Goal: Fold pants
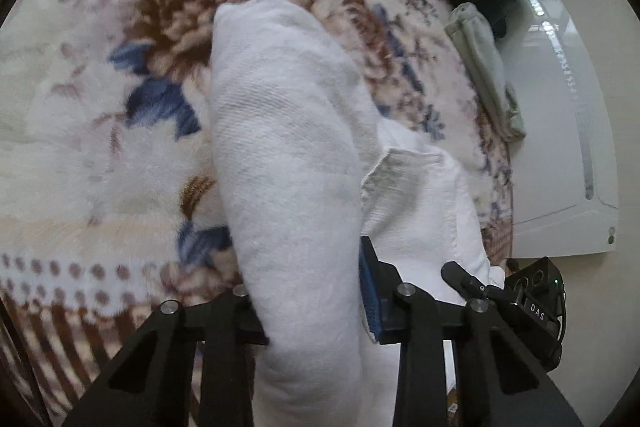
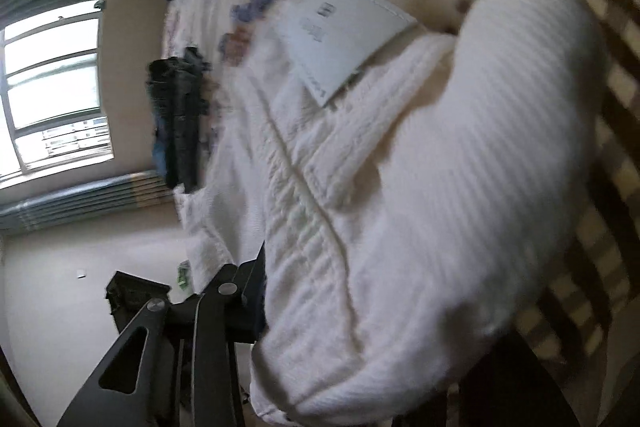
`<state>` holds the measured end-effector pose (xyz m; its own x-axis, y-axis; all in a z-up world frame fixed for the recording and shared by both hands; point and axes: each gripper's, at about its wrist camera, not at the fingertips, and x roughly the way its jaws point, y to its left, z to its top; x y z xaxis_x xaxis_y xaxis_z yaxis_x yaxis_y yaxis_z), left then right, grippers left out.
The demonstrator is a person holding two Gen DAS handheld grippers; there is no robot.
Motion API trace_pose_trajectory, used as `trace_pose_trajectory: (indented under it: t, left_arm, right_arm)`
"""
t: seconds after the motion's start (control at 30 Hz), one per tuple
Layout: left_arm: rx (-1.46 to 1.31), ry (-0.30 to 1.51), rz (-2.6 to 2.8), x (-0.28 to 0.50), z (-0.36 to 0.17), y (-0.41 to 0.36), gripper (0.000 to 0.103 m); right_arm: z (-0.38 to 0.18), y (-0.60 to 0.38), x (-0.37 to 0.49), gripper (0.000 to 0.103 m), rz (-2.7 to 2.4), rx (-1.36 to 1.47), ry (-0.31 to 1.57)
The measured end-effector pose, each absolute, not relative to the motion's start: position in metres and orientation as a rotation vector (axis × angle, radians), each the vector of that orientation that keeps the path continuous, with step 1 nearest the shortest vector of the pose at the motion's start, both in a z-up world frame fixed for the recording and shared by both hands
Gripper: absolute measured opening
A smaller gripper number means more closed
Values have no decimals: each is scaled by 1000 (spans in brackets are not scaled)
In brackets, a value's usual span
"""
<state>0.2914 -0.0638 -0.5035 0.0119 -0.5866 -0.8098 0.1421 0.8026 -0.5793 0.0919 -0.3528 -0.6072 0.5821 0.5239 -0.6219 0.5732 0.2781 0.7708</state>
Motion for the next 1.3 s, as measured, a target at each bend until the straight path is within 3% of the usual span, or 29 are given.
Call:
trace_pose_trajectory:
  t: [0.3,0.53,0.77,1.03,1.3]
  left_arm:
    - [-438,1372,-601,323,-417,-54,28]
    - [-444,1260,-639,442,-349,-31,28]
    - [-430,1175,-653,592,-320,11,28]
    - [-402,1144,-622,732,-365,59,28]
    - [-386,1296,-547,791,-498,95,33]
  right_arm:
    - [-516,-367,131,40,49,1269,1010]
    - [-447,-356,245,40,93,1191,916]
    - [-402,-323,399,40,88,1137,784]
    - [-450,-265,591,40,138,1146,738]
    - [-590,-235,700,40,116,1149,862]
